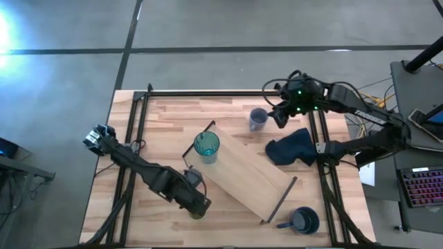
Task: Stack small to large cups/mugs on shelf
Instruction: Put the light brown cup on the shelf
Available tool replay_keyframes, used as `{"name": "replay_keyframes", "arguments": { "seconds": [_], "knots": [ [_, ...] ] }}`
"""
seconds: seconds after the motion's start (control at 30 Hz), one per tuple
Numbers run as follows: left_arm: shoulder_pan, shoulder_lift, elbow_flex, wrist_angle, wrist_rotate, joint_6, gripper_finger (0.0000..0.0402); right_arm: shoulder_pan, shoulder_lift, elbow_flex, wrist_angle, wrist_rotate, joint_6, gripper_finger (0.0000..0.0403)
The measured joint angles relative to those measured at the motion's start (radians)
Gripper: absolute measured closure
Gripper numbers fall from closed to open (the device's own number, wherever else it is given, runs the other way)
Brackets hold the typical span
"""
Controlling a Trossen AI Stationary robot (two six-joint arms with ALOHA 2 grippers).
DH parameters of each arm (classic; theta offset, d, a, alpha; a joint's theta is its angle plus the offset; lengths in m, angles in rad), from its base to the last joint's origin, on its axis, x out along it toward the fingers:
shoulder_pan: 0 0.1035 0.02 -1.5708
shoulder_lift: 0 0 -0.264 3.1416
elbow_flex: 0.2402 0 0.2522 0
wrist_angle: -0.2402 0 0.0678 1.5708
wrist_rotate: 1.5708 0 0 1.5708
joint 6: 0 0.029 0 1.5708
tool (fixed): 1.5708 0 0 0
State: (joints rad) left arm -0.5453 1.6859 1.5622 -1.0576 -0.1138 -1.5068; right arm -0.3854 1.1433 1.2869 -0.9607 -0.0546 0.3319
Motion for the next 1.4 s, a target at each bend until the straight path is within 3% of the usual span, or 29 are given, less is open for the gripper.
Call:
{"name": "replay_keyframes", "arguments": {
  "seconds": [0.4,1.0,1.17,1.4],
  "knots": [
    [-0.019,0.002,-0.030,-0.057,0.086,0.111,0.0246,0.001,-0.002,0.000,-0.046,0.027,0.003,0.0225],
    [-0.019,0.088,-0.032,-0.041,0.095,0.160,0.0249,0.001,-0.002,0.000,-0.039,0.033,0.024,0.0225],
    [-0.019,0.106,-0.032,-0.039,0.102,0.160,0.0287,0.001,-0.002,0.000,-0.038,0.032,0.027,0.0225],
    [-0.017,0.112,-0.026,0.004,0.104,0.159,0.0391,0.001,-0.001,0.000,-0.067,0.030,0.042,0.0225]
  ]
}}
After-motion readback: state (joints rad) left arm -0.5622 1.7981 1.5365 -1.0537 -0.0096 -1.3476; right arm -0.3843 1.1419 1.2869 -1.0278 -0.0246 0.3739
